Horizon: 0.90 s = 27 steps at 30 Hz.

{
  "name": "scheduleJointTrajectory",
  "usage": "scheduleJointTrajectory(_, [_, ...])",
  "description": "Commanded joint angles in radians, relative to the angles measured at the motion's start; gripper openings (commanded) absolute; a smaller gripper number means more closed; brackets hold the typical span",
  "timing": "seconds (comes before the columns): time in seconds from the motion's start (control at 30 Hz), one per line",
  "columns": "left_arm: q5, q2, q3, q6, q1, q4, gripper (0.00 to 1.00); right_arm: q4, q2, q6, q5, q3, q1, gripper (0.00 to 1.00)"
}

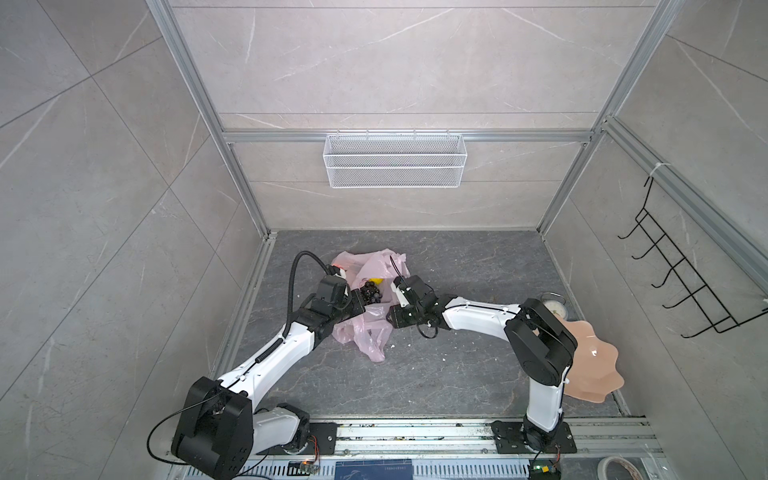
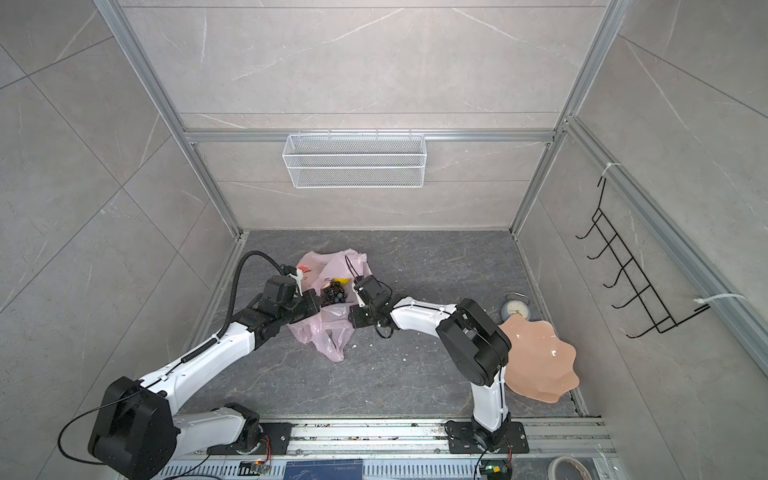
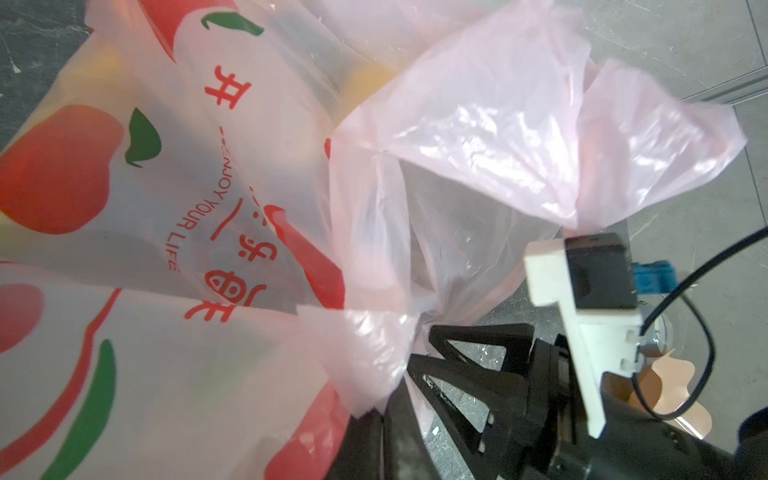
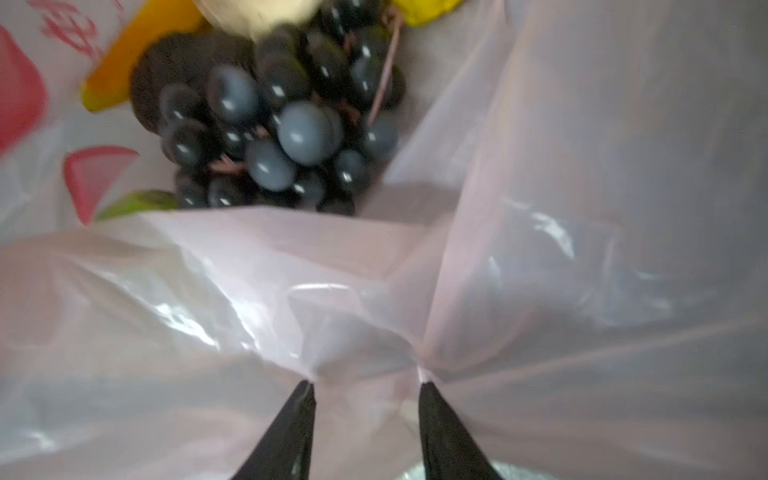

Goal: Take the fake fruits out of the plastic bag

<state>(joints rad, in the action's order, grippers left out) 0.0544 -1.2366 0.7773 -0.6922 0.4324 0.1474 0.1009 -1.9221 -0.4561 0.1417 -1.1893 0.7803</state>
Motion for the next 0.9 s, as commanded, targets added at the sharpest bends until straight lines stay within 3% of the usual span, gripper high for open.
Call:
scheduleJointTrajectory(0.0, [-0.009, 0.011, 0.007, -0.021, 0.003, -0.047, 0.00, -0.011, 0.008, -0.031, -0.022, 0.025, 0.007, 0.41])
scheduleJointTrajectory(0.27, [0.001, 0.005, 0.011, -0.018, 0.003, -0.045, 0.00, 0.024, 0.150, -0.041, -0.030, 0.080, 0.007, 0.44])
scheduleJointTrajectory(0.53, [0.023, -0.002, 0.020, -0.007, 0.004, -0.062, 0.00, 0.313, 0.473, -0.026, -0.185, 0.140, -0.013, 0.57])
scheduleJointTrajectory(0.7, [0.032, -0.003, 0.030, 0.011, 0.005, -0.057, 0.00, 0.545, 0.615, -0.028, -0.304, 0.152, -0.119, 0.57])
scheduleJointTrajectory(0.87, [0.050, 0.006, 0.030, 0.033, 0.005, -0.051, 0.00, 0.760, 0.653, -0.076, -0.443, 0.118, -0.240, 0.58])
